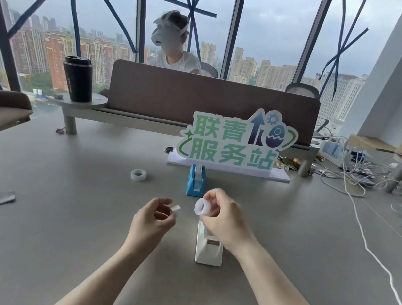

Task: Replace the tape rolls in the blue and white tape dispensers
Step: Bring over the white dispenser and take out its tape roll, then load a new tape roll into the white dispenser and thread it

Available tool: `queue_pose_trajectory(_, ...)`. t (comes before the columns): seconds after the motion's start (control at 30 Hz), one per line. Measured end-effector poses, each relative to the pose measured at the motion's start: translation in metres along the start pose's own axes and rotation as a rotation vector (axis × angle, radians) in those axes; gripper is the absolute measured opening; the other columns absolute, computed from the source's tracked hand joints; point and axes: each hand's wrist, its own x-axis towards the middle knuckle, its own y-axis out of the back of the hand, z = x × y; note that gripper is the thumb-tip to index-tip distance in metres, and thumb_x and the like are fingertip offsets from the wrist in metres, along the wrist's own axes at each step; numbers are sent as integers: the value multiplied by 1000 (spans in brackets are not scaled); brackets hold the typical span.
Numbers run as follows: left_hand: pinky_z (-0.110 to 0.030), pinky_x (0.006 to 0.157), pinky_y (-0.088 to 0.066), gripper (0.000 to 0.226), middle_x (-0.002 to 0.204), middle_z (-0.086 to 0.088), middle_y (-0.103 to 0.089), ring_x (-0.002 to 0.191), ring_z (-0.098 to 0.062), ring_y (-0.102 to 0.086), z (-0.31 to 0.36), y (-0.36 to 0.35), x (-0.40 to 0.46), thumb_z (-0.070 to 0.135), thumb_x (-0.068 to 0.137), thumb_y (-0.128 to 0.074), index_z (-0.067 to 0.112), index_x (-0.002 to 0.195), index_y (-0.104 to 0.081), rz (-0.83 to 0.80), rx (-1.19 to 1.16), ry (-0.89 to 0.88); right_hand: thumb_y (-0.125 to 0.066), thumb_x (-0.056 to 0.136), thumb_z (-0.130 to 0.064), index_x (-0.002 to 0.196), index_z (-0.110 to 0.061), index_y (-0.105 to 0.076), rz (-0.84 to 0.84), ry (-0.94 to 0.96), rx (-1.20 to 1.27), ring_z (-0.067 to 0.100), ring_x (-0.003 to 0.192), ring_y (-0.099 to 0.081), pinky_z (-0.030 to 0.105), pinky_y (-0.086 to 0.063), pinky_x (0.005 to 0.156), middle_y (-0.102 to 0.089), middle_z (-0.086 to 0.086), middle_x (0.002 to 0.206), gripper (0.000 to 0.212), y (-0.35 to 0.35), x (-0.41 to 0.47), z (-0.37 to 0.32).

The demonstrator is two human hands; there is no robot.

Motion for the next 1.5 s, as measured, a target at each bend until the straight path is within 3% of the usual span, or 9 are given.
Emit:
queue_pose_trajectory(0.13,-16,59,-47,16,69,9,-70,57,1,-60,-6,27,1,15,78,-71,31,83,-69,59,53,26,-66,78,-22,94,-24,-60,-65,32,-39,12,77,-59,27,-50,72,-66,-8,90,18,-32,7,-24)
queue_pose_trajectory(0.3,-9,59,-44,20,73,9,-72,63,2,-63,-21,56,6,13,78,-69,32,82,-69,131,125,58,-59,82,-27,96,-16,-59,-194,31,-198,23,89,-59,27,-40,69,-67,4,100,17,-69,7,-47)
queue_pose_trajectory(0.43,-13,66,-46,14,78,9,-73,69,-3,-65,-32,75,11,15,78,-69,27,84,-70,136,175,58,-61,79,-30,94,-20,-55,-250,-42,-234,25,82,-57,26,-39,67,-69,5,99,20,-92,2,-49)
queue_pose_trajectory(0.53,-22,72,-50,14,82,7,-73,72,-10,-67,-35,81,14,13,78,-70,23,87,-70,129,199,37,-61,79,-31,105,-25,-57,-280,-48,-223,25,98,-61,27,-45,76,-64,1,111,27,-104,-5,-43)
queue_pose_trajectory(0.73,-2,61,-41,11,77,14,-71,67,7,-61,-36,84,17,17,78,-70,27,84,-69,111,224,39,-60,81,-38,109,-22,-57,-295,-68,-339,26,104,-59,28,-40,77,-57,3,114,33,-108,-4,-36)
queue_pose_trajectory(0.87,-7,62,-43,4,77,10,-71,65,5,-61,-35,85,20,22,80,-70,26,82,-68,119,198,37,-56,82,-41,111,-22,-54,-302,-61,-362,25,106,-58,29,-40,76,-57,1,119,35,-104,6,-43)
queue_pose_trajectory(1.1,-20,67,-46,7,79,7,-71,72,-9,-64,-38,92,45,28,81,-68,23,86,-68,106,209,58,-49,87,-23,119,-25,-55,-277,-2,-410,24,100,-58,34,-49,80,-59,2,117,33,-105,71,-52)
queue_pose_trajectory(1.23,-23,71,-50,14,82,6,-72,73,-9,-67,-43,96,69,30,81,-69,22,92,-67,123,240,47,-47,90,-25,134,-30,-47,-314,39,-463,27,110,-57,40,-51,86,-53,6,129,44,-132,114,-51)
queue_pose_trajectory(1.5,-21,69,-50,7,77,12,-70,67,2,-62,-62,99,87,30,79,-69,26,80,-64,133,245,36,-52,90,-28,135,-25,-46,-313,72,-543,31,121,-44,43,-46,93,-47,11,133,45,-179,165,-36)
